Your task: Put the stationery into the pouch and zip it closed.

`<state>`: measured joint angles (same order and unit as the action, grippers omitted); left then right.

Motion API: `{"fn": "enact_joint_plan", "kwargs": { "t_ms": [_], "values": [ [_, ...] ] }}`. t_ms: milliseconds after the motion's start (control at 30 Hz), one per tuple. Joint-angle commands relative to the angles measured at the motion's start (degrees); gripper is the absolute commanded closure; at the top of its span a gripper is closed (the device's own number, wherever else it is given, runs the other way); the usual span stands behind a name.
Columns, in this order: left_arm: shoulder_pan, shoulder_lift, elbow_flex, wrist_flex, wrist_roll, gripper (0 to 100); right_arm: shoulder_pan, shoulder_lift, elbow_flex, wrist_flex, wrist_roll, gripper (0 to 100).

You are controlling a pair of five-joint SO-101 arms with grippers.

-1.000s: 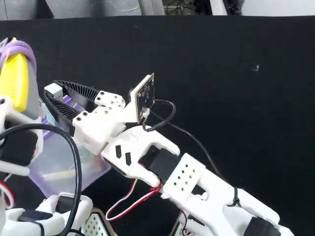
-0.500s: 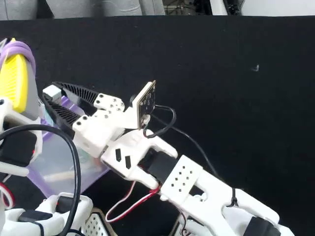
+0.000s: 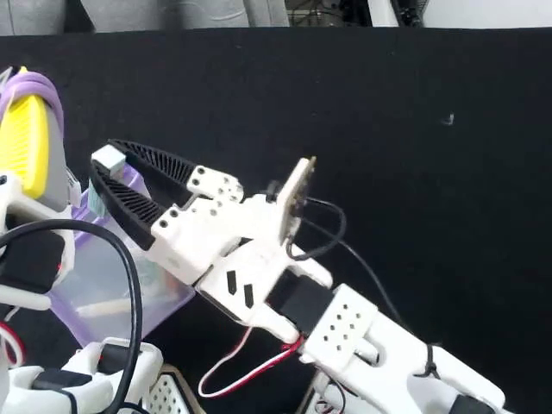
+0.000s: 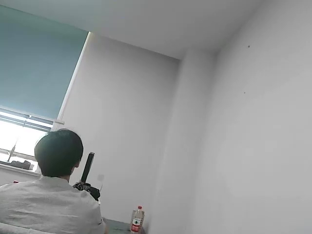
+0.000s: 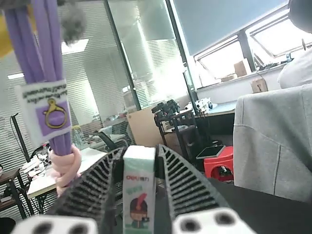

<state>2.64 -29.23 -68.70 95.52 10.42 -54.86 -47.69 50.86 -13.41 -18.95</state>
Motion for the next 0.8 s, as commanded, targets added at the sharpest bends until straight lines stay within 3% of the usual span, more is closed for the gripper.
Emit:
{"fn": "enact_joint_plan", "kwargs": {
  "t_ms": [0, 433, 767],
  "values": [
    [0.40, 0.26, -0.48, -0.97, 0.53, 97, 0.62, -1.27, -0.31, -1.67, 0.35, 98.7],
    [0.40, 0.26, -0.48, -0.88, 0.53, 97, 0.62, 7.96, -0.75, -9.58, 0.62, 98.7],
    [0.40, 0.26, -0.66, -0.97, 0.53, 97, -1.76, 11.56, -0.13, -9.14, 0.62, 98.7]
  ]
}}
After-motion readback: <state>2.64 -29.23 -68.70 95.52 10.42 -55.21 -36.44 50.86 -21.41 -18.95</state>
